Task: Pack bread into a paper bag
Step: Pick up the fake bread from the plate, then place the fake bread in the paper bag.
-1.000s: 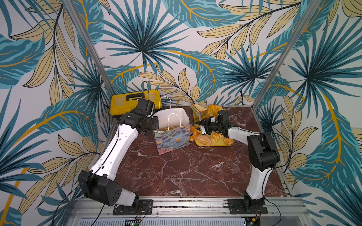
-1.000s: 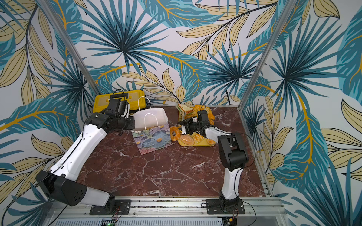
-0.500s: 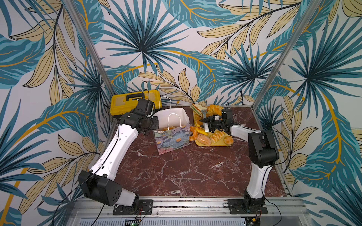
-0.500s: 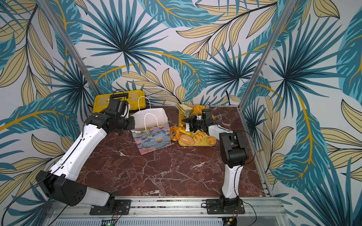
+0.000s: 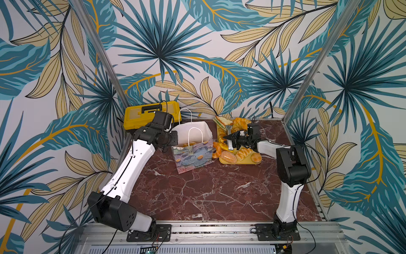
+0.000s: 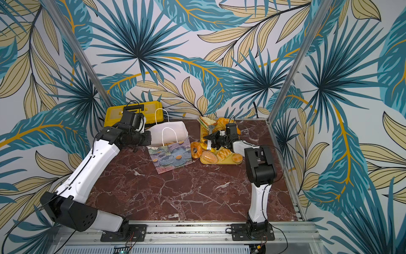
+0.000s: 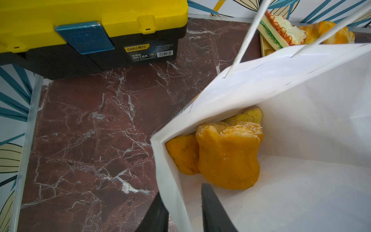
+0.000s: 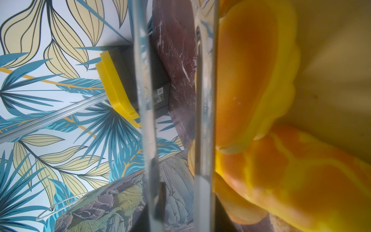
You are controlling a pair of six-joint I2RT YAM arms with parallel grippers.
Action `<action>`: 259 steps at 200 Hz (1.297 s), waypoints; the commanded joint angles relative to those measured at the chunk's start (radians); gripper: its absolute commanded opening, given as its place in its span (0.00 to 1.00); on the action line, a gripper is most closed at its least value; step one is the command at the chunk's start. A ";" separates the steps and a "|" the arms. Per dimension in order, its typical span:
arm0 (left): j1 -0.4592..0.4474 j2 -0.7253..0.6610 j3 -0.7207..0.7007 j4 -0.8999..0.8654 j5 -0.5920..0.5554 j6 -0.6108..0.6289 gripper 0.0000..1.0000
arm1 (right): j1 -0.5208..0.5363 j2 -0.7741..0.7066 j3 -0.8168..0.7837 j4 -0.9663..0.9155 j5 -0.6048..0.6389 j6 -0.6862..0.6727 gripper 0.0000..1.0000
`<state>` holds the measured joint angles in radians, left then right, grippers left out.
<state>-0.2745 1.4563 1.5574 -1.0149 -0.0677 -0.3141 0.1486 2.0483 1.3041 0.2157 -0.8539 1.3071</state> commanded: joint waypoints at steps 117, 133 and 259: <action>0.000 -0.006 0.000 0.007 -0.004 0.011 0.32 | -0.004 -0.580 0.052 -0.825 0.175 -0.680 0.00; 0.000 -0.005 0.002 0.010 -0.004 0.013 0.32 | 0.002 -0.643 0.065 -0.934 0.224 -0.787 0.00; -0.002 0.015 0.023 -0.008 -0.003 0.020 0.32 | 0.102 -0.991 0.015 -1.096 0.259 -1.021 0.00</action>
<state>-0.2745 1.4609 1.5578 -1.0149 -0.0669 -0.3031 0.2256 1.0733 1.3067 -0.8871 -0.5549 0.3256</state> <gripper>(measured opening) 0.322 0.307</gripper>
